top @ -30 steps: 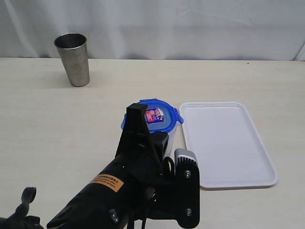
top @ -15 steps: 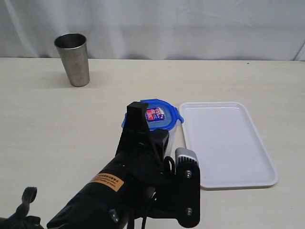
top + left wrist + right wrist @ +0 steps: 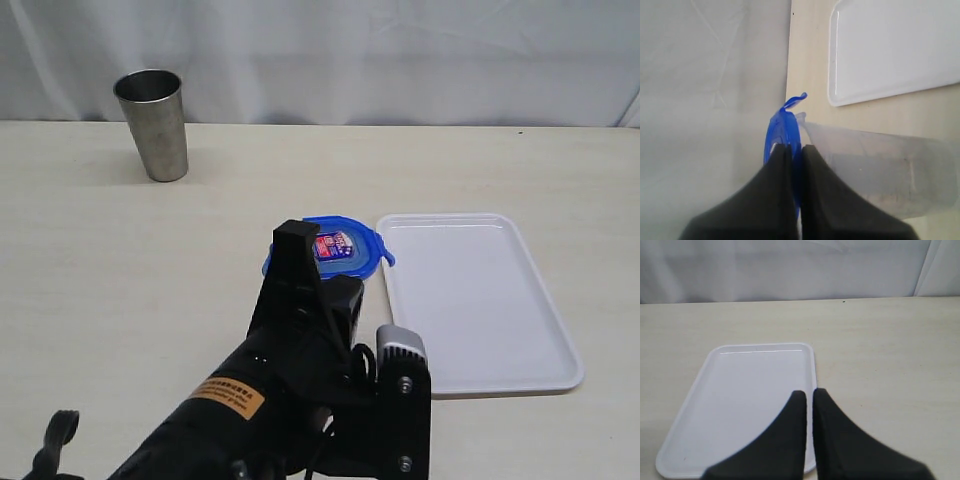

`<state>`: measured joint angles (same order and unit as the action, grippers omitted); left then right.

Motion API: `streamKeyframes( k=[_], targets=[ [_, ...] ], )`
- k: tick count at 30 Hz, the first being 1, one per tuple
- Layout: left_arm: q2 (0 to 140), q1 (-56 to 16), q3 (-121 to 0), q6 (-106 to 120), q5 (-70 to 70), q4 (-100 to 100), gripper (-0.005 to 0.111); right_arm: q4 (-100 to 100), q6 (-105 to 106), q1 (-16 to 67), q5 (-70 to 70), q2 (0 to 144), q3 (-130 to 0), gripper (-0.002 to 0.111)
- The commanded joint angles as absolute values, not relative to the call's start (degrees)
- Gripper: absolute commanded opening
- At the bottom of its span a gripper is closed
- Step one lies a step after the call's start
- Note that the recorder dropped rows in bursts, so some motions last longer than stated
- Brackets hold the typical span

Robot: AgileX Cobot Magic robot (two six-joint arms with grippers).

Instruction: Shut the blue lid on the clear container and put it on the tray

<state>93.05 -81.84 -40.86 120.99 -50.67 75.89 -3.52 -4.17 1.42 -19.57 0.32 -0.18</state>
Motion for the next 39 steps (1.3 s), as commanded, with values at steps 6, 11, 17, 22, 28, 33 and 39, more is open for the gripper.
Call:
streamKeyframes(
  k=[6, 11, 17, 22, 28, 33, 39],
  targets=[
    [92.8, -82.02, -40.83, 122.79, -51.37, 78.13, 0.0, -3.44, -4.33, 1.49, -19.65, 0.0, 0.0, 0.005],
    [92.8, -82.02, -40.83, 122.79, -51.37, 78.41, 0.0, -3.44, -4.33, 1.49, -19.65, 0.0, 0.0, 0.005],
    [92.8, -82.02, -40.83, 122.79, -51.02, 78.48, 0.0, -3.44, -4.33, 1.49, -19.65, 0.0, 0.0, 0.005],
    [92.8, -82.02, -40.83, 122.79, -49.11, 79.56, 0.0, -3.44, -4.33, 1.49, -19.65, 0.0, 0.0, 0.005],
    [92.8, -82.02, -40.83, 122.79, -51.06, 79.56, 0.0, -3.44, -4.33, 1.49, -19.65, 0.0, 0.0, 0.005],
    [92.8, -82.02, -40.83, 122.79, -50.83, 79.56, 0.0, -3.44, -4.33, 1.49, -19.65, 0.0, 0.0, 0.005],
    [92.8, -82.02, -40.83, 122.79, -48.37, 79.56, 0.002, -3.44, -4.33, 1.49, -19.65, 0.0, 0.0, 0.005]
  ],
)
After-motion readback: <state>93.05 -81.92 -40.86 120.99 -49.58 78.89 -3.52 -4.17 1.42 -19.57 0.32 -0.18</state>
